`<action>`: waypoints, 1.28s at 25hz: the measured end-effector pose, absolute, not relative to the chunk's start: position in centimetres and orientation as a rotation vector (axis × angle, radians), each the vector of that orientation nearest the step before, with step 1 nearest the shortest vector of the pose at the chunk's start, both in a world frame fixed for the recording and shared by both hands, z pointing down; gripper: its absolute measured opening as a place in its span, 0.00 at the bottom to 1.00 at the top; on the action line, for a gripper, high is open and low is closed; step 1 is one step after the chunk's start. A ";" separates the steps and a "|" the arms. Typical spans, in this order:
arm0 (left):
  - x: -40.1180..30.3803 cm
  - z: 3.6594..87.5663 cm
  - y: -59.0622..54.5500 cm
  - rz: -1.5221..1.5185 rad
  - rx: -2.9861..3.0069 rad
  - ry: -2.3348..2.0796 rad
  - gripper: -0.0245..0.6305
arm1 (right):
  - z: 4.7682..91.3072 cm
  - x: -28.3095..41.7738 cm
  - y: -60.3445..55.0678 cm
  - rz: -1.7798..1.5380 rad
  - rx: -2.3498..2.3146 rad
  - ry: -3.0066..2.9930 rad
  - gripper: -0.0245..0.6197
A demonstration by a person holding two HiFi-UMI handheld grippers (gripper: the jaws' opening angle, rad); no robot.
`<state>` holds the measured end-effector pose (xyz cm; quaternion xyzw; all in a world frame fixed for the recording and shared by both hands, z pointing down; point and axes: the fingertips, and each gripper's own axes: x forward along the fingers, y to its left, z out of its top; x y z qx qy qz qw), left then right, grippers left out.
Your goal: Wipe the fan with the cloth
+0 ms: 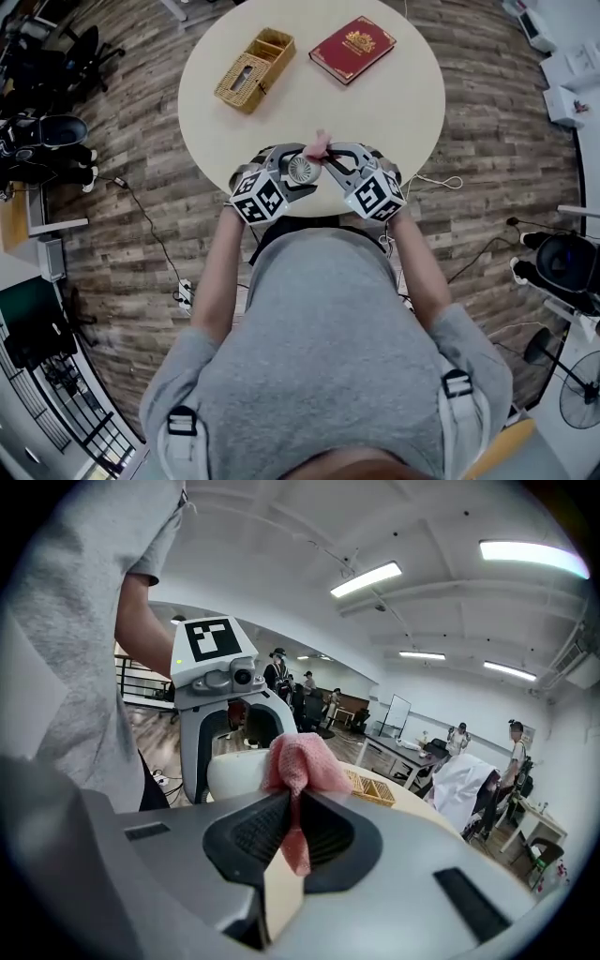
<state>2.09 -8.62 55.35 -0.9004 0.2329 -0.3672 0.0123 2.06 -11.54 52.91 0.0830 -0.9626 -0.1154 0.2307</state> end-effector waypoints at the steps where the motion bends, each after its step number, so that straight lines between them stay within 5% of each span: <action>1: 1.9 55.6 -8.5 -1.171 -2.782 0.703 0.61 | 53.0 1.8 -11.5 -0.328 0.223 -2.638 0.10; 12: -1.3 53.0 -8.7 -0.912 -2.933 0.709 0.61 | 53.5 -1.6 -11.8 -0.391 0.208 -2.570 0.10; 32: -6.2 55.3 -7.8 -0.913 -3.028 0.534 0.61 | 51.8 -6.4 -9.7 -0.580 0.252 -2.477 0.10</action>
